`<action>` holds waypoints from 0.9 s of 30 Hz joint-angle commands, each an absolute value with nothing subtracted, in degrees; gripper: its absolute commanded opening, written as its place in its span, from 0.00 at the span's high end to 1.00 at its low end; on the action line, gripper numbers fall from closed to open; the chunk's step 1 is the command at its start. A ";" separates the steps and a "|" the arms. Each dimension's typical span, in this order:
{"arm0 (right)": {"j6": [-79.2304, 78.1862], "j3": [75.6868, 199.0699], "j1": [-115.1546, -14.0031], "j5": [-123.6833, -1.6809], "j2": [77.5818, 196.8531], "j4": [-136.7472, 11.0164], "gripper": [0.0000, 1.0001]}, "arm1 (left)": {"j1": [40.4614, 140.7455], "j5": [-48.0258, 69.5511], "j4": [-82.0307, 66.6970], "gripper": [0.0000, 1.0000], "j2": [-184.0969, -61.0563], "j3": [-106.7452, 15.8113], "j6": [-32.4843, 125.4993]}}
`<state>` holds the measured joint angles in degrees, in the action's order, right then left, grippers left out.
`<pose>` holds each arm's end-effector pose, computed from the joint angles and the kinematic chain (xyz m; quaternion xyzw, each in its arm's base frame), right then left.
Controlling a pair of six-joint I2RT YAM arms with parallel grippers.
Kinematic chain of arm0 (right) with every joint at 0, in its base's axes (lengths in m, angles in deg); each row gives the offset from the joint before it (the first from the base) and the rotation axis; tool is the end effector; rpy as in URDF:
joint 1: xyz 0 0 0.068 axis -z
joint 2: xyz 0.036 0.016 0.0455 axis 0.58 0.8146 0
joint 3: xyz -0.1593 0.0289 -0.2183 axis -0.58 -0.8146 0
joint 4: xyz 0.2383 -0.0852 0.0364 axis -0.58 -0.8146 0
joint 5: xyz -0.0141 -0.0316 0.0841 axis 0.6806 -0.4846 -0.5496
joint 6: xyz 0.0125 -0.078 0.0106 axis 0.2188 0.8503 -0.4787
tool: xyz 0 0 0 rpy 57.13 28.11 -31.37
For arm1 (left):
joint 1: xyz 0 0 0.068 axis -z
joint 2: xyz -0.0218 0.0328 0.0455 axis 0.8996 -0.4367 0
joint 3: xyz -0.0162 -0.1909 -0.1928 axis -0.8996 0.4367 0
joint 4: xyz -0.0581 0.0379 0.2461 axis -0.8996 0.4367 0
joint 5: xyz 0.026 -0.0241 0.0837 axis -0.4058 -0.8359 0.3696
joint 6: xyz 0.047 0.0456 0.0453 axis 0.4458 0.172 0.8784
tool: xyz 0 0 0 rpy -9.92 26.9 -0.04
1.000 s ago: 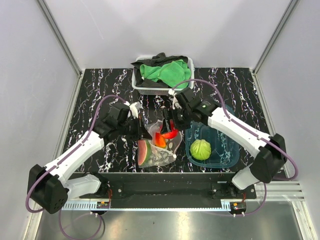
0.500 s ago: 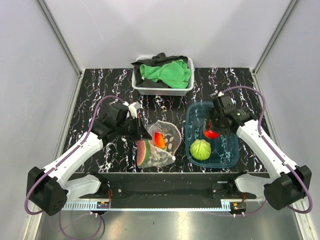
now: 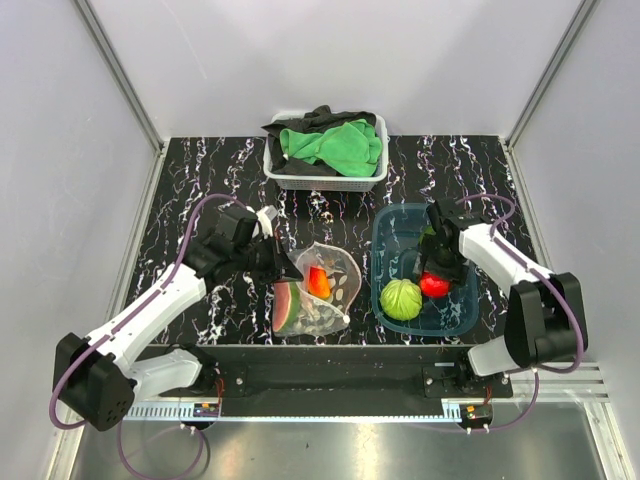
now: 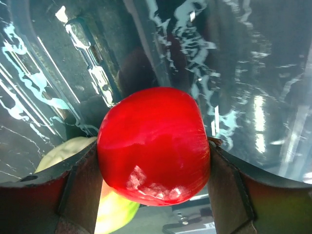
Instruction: Open the zip-top bag and remove the fake food
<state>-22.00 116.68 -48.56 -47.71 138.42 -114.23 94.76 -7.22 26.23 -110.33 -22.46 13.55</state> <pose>0.2463 0.0483 0.1780 0.1372 0.9841 -0.0267 0.1095 0.1928 -0.1495 0.2515 -0.0243 0.9060 -0.3903 0.1621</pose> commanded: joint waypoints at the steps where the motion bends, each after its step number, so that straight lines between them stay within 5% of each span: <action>1: -21.39 115.27 -48.28 -51.25 140.94 -109.92 0.33 | 94.34 -5.68 26.52 1.00 -109.40 -25.59 12.30; 4: -20.34 117.63 -48.28 -53.46 143.49 -110.87 0.20 | 94.34 -4.80 26.43 1.00 -108.69 -25.77 11.86; 5: -20.25 118.43 -48.28 -52.94 144.11 -111.66 0.05 | 94.34 -4.53 26.43 1.00 -108.61 -25.86 12.03; 6: -19.82 118.96 -48.28 -51.89 144.55 -112.71 0.00 | 94.34 -4.44 26.43 1.00 -108.61 -25.77 12.38; 27: -17.96 129.32 -54.33 -57.42 125.92 -117.38 0.00 | 94.34 -5.41 25.37 1.00 -106.49 -24.45 14.23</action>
<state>-18.92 123.00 -49.32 -55.49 126.85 -117.16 94.76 -4.44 27.43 -107.51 -23.14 13.07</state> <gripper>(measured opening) 0.994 0.012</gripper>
